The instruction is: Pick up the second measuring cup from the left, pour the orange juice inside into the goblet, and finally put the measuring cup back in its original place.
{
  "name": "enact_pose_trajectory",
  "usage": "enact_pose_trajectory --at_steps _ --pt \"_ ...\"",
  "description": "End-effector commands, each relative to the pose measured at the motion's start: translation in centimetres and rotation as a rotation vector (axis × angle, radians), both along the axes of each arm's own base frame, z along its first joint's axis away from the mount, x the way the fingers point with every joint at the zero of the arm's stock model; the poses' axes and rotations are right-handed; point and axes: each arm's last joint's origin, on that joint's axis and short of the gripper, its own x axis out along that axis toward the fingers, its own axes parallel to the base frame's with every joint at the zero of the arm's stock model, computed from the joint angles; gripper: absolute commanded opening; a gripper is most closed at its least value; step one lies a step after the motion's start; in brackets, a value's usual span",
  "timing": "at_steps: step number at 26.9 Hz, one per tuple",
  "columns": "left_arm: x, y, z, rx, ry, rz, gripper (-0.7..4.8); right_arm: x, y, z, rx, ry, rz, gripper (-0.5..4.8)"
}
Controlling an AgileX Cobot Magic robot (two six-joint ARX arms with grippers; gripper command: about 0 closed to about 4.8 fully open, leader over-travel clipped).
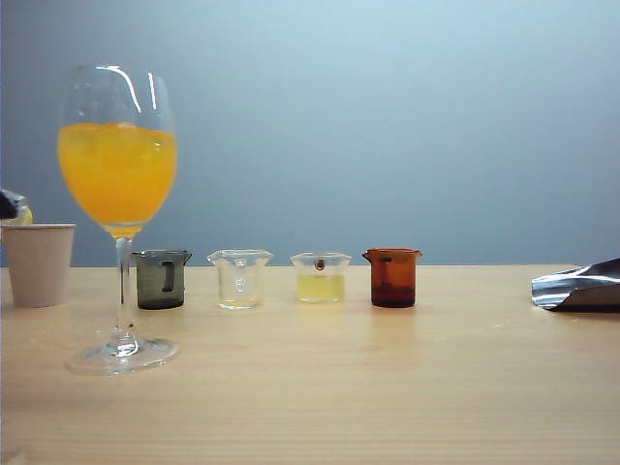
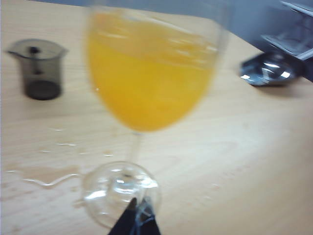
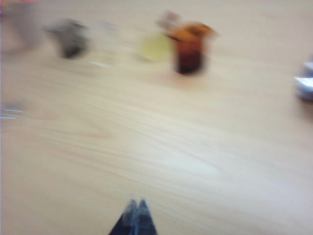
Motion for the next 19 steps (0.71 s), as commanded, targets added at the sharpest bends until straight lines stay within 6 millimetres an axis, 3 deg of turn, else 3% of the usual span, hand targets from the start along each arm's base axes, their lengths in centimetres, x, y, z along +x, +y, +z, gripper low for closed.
enact_pose_trajectory --at_steps 1,6,10,19 --pt "0.4 0.7 0.1 -0.001 0.0 0.072 -0.05 0.7 -0.7 -1.0 -0.009 0.016 -0.109 0.03" --pt "1.1 2.6 0.0 0.0 0.0 0.279 -0.05 1.8 -1.7 -1.1 0.055 -0.104 -0.253 0.03" --pt "1.4 4.7 0.0 0.0 0.0 0.501 -0.05 2.2 -3.7 -1.1 0.045 -0.109 -0.456 0.03" --pt "1.4 5.8 0.0 0.001 0.0 0.622 -0.05 2.2 -5.8 -1.1 0.032 -0.114 -0.681 0.03"
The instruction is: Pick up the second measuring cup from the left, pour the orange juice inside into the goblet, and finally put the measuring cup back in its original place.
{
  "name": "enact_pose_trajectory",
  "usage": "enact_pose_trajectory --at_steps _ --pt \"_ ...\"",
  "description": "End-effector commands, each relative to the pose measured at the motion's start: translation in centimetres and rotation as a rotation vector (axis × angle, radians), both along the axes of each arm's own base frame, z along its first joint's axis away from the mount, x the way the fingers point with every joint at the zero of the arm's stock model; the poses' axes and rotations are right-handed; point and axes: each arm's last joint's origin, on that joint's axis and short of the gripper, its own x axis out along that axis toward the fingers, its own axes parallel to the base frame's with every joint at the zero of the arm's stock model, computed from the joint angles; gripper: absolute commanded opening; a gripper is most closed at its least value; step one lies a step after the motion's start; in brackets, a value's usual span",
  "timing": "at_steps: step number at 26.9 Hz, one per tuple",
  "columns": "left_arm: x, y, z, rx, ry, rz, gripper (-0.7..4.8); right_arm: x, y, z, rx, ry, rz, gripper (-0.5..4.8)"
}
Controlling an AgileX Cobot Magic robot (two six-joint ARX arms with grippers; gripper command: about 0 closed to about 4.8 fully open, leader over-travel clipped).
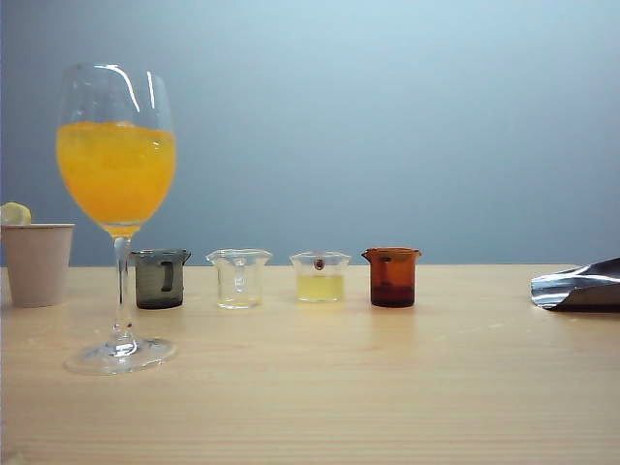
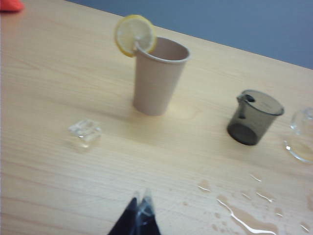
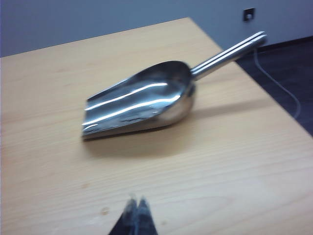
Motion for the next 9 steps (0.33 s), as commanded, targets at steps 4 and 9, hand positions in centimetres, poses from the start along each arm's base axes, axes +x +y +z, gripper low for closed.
enact_pose_trajectory --at_steps 4,9 --pt "-0.01 -0.03 0.04 0.004 0.0 -0.004 -0.05 -0.02 -0.5 -0.01 0.0 -0.008 -0.052 0.03" --pt "-0.01 -0.03 0.03 0.004 0.001 -0.004 -0.05 -0.02 -0.5 -0.01 0.0 -0.008 -0.052 0.03"
